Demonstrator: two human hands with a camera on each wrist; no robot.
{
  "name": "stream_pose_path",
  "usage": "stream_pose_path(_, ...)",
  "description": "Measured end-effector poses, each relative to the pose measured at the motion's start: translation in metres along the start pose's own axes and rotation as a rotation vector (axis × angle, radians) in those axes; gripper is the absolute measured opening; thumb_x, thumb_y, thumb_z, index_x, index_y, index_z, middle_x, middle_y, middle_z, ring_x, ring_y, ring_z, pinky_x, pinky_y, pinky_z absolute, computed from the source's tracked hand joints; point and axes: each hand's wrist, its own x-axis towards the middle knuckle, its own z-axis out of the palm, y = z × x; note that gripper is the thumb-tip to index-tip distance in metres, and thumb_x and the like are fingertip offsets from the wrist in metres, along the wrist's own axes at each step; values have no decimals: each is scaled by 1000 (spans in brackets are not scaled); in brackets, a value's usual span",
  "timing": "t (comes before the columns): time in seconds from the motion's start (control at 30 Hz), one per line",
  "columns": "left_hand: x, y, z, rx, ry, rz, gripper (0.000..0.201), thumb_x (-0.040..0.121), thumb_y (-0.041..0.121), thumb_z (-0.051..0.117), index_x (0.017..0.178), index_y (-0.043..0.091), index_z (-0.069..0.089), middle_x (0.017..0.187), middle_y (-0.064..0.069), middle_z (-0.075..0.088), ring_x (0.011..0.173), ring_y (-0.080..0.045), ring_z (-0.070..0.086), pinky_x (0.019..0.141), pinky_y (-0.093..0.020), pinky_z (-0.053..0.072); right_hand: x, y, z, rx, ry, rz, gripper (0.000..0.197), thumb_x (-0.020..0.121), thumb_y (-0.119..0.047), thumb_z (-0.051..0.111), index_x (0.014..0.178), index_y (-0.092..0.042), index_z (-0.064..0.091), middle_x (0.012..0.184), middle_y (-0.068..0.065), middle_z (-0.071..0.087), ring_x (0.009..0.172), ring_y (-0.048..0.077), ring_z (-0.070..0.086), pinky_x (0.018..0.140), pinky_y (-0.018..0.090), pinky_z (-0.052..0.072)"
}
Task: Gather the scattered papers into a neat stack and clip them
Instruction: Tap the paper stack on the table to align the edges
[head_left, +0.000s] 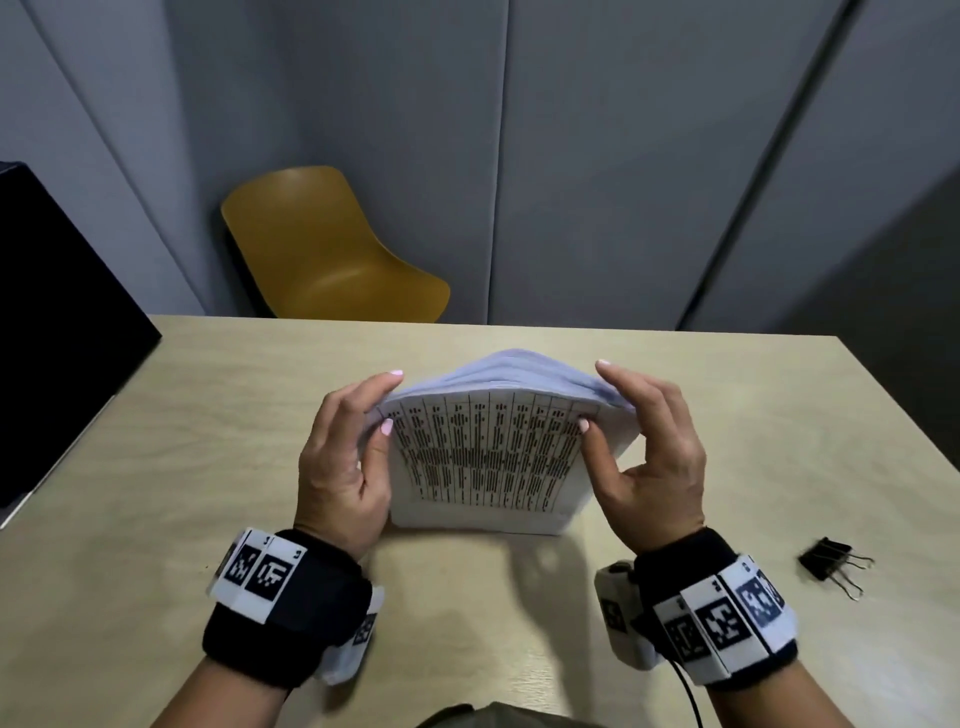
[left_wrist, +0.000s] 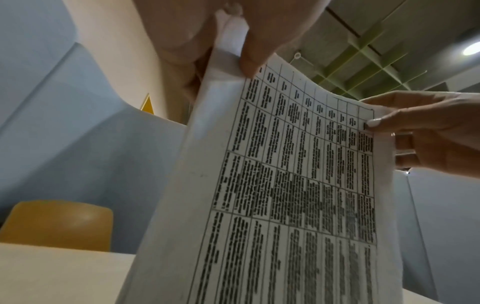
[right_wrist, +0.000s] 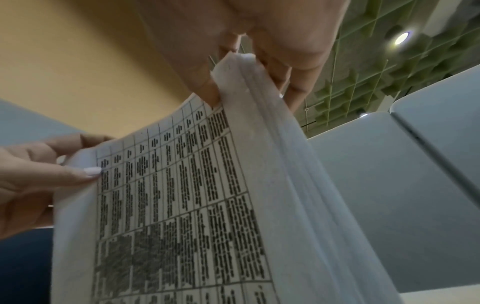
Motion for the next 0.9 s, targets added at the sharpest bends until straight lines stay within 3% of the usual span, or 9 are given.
stream_pose_path(0.13, 3, -1, -4, -133, 15, -81, 44, 82, 12, 54, 123, 28, 48, 112, 24, 56, 102, 6, 53, 92, -8, 39, -2, 4, -2, 81, -1, 54, 42, 75, -2, 65, 115, -15, 58, 95, 3, 63, 88, 16, 61, 82, 19, 48)
stream_pose_path(0.2, 1, -10, -3, -340, -4, -260, 62, 76, 19, 61, 129, 37, 34, 111, 16, 61, 97, -4, 60, 86, -14, 46, -4, 9, -2, 242, -5, 204, 65, 71, -4, 69, 125, -27, 43, 93, 2, 64, 87, 13, 62, 80, 23, 50)
stream_pose_path(0.27, -1, -22, 0, -471, -32, -396, 64, 72, 21, 67, 127, 34, 37, 107, 8, 64, 91, -4, 61, 80, -13, 48, -5, 20, 1, 410, -47, 337, 79, 66, -6, 73, 130, -33, 35, 93, -2, 65, 88, 16, 62, 85, 24, 50)
stream_pose_path(0.37, 0, -24, 9, -381, -104, -410, 23, 79, 14, 67, 99, 23, 62, 87, 31, 68, 83, 14, 60, 75, -3, 43, -6, 34, 10, 468, -177, 421, 56, 68, -3, 74, 108, -40, 59, 82, -22, 67, 78, 0, 61, 75, 13, 50)
stream_pose_path(0.47, 8, -13, 16, -314, -36, -360, 18, 84, 7, 61, 100, 13, 64, 83, 43, 63, 84, 20, 58, 75, 1, 41, 0, 32, 15, 442, -156, 431, 38, 74, 4, 70, 91, -30, 69, 73, -33, 68, 71, -12, 63, 66, 7, 49)
stream_pose_path(0.53, 14, -5, 17, -306, 19, -291, 19, 84, 13, 57, 101, 20, 60, 89, 42, 62, 88, 19, 57, 79, -1, 41, 4, 27, 16, 450, -106, 390, 27, 76, -1, 68, 93, -22, 66, 77, -33, 68, 75, -11, 63, 69, 10, 50)
stream_pose_path(0.73, 8, 11, 18, -374, 80, -347, 32, 76, 16, 61, 103, 22, 46, 87, 31, 60, 77, 13, 57, 70, -5, 44, -1, 8, 15, 447, -75, 390, 30, 77, -10, 59, 95, -34, 55, 84, -27, 66, 74, -4, 58, 70, 18, 50)
stream_pose_path(0.83, -2, 5, 18, -514, 49, -445, 54, 69, 8, 61, 113, 28, 37, 98, 12, 57, 80, 8, 58, 71, -8, 45, -15, 7, 14, 414, -64, 437, 64, 74, -10, 68, 128, -28, 38, 102, -32, 58, 90, -4, 59, 83, 16, 48)
stream_pose_path(0.9, -6, -2, 20, -538, 28, -486, 52, 70, 10, 57, 112, 33, 36, 98, 2, 59, 81, 7, 58, 75, -12, 46, -20, 5, 14, 387, -65, 435, 83, 75, 5, 67, 143, -12, 21, 100, -36, 59, 88, -18, 56, 80, 1, 41)
